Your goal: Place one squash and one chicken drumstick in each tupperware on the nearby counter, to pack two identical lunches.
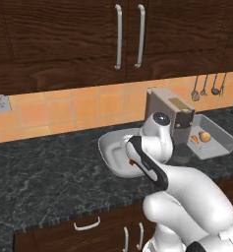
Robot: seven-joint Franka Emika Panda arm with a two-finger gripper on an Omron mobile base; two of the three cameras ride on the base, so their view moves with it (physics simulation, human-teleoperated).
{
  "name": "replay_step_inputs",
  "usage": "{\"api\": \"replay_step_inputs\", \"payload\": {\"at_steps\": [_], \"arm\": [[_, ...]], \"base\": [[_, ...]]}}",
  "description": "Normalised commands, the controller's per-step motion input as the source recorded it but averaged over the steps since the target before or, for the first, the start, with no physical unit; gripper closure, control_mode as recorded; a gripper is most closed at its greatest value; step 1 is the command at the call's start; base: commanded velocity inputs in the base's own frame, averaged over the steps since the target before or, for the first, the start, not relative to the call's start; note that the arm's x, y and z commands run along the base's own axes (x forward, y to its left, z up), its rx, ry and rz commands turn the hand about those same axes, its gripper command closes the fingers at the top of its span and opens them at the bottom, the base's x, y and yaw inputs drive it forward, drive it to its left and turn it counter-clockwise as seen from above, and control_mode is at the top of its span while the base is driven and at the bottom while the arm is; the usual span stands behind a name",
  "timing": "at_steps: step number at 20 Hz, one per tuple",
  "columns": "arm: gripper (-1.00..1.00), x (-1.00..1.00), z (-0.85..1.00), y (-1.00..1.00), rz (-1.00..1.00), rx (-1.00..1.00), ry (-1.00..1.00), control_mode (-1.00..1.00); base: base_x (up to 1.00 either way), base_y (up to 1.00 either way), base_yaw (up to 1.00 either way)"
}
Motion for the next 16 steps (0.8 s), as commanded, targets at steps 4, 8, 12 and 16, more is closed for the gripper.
{"api": "replay_step_inputs", "payload": {"at_steps": [4,8,12,16], "arm": [[1.0,0.49,-0.21,0.07,-0.02,0.0,0.0,-1.0],[1.0,0.52,-0.22,0.11,-0.02,0.0,0.0,-1.0],[1.0,0.57,-0.23,0.05,-0.02,0.0,0.0,-1.0],[-1.0,0.45,-0.13,0.0,-0.03,0.0,0.0,-1.0]], "base": [[0.0,0.0,0.0],[0.0,0.0,0.0],[0.0,0.0,0.0],[0.0,0.0,0.0]]}}
